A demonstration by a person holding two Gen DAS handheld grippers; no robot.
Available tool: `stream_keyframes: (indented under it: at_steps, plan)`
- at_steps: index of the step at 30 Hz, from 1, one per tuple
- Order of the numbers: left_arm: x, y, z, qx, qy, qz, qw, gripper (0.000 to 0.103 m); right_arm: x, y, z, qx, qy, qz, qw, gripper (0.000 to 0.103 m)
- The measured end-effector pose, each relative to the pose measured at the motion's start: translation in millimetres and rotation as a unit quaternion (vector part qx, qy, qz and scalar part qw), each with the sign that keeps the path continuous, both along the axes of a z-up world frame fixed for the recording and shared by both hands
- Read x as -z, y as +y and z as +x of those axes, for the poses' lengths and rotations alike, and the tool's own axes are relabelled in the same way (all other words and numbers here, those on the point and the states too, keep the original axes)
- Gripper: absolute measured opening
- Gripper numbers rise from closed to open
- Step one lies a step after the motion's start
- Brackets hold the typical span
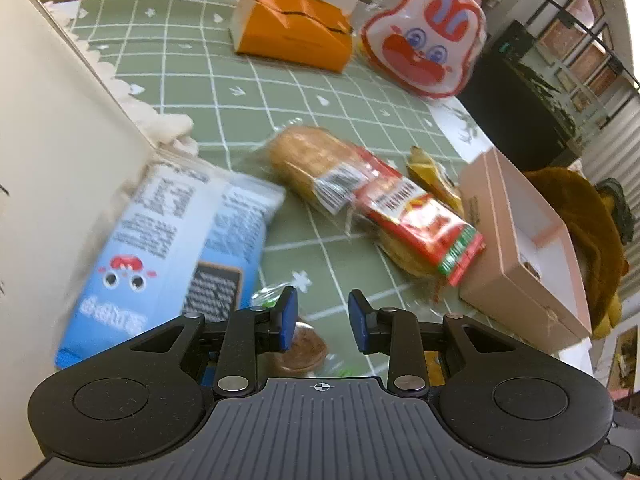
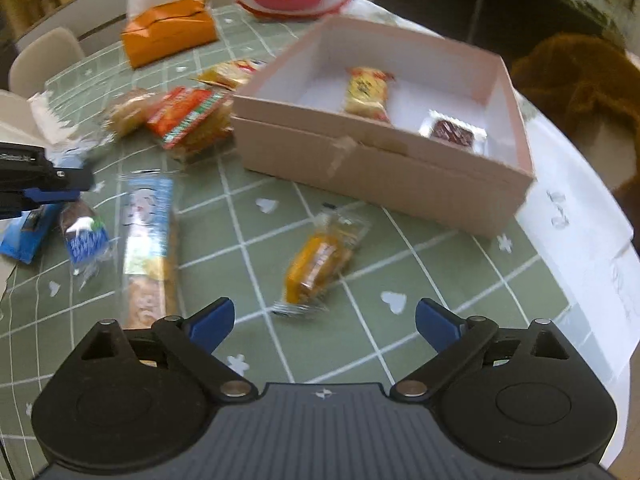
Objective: Organize snacks
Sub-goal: 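Grasp the blue-labelled lollipop with the left tool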
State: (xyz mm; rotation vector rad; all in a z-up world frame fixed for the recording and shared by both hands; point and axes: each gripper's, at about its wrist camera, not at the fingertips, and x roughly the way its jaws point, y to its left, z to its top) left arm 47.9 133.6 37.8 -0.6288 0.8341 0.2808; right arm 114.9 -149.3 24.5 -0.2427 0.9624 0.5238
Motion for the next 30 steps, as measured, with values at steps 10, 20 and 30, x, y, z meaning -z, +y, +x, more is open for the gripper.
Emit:
stream_keyframes:
  at_steps: [10,20,30]
  plan:
    - [-17,-41,-21,0.014,0.008,0.081,0.9966,0.033,-2,-1,10,0.027,-0.003,-0.012,1.000,0.098]
    - [0,-25,-25,-0.046,0.045,0.055,0.9964,0.040,1,-8,18,0.054,0.010,-0.007,0.998,0.098]
    - [0,-58,9,0.062,0.051,0.108,0.9908,0.049,11,-6,24,0.055,0.037,-0.007,0.998,0.098]
